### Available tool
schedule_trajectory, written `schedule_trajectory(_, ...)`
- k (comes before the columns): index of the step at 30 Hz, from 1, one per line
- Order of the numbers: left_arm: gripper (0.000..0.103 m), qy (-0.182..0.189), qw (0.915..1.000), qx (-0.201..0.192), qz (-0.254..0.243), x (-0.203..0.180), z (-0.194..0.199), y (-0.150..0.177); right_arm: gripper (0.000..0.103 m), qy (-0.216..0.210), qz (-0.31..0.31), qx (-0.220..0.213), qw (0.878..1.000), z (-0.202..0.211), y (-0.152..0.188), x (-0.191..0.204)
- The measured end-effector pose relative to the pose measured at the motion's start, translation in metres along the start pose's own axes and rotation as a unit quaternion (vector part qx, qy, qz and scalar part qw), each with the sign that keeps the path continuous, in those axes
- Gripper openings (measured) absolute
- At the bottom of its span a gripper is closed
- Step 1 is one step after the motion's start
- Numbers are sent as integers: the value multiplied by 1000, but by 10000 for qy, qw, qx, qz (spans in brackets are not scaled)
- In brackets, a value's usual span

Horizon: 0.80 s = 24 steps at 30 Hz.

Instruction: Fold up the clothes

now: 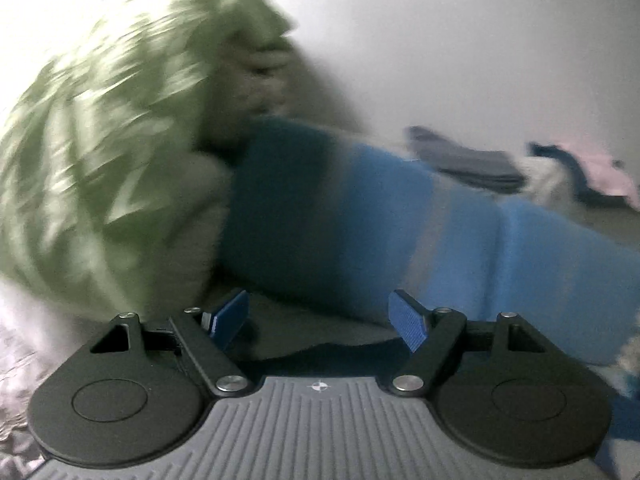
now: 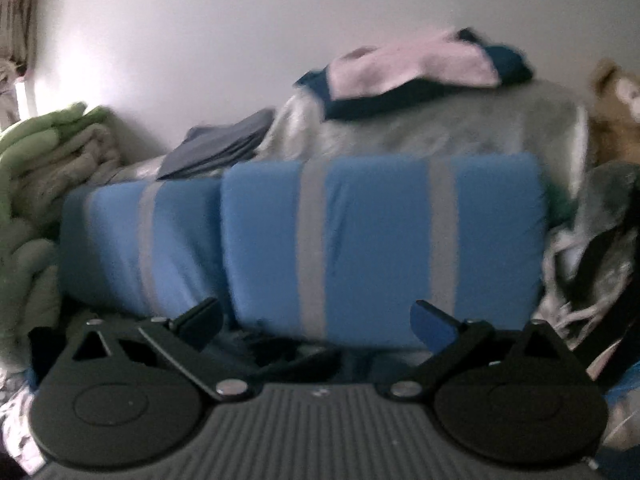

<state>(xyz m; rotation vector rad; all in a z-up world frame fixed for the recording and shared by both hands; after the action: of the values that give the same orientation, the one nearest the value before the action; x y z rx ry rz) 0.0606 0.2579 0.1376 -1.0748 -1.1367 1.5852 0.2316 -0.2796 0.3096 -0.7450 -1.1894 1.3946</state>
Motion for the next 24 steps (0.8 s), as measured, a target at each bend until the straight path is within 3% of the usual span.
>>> schedule_trajectory(2,77,-134,9997,29,-179,20,-12,16,103,-285,-320,380,9984,-15,25,14)
schedule_trajectory(7,77,-235,9939,271,-1044,50,-51,55,103,-853,-346,991,9908,-48,91,59)
schedule_trajectory(9,77,-181,9931,441,-1075,59,-65,68,103,-966,-337,1211,9874,-59,115,74)
schedule_trajectory(13,77,-23,9948,747,-687,76,-90,85,103,-1163,-518,1563,9795,-76,159,91)
schedule_trajectory(19,77,-82,9927,1191,181,107,-131,109,103,-998,-990,1964,9704,-89,214,89)
schedule_trajectory(21,47,102,9913,1292,235,100,-137,113,103,-927,-1169,2067,9670,-94,226,85)
schedule_trajectory(22,23,227,9909,1320,133,89,-135,114,103,-893,-1237,2117,9653,-96,231,83)
schedule_trajectory(24,19,477,9893,1376,-73,67,-130,115,103,-831,-1263,2135,9652,-98,236,80)
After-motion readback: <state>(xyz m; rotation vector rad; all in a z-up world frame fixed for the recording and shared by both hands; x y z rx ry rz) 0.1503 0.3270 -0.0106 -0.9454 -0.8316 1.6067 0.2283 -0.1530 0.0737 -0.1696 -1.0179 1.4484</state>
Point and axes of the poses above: each gripper's, at about its wrist camera, not at the fingertips, and z roughly against the way its jaws point, x to its left, y to its underside, the point moved 2 cm from there along -z, roughly the way its jaws point, and after that the axes turned 12 degrees about -x, right-handed, at the moved point
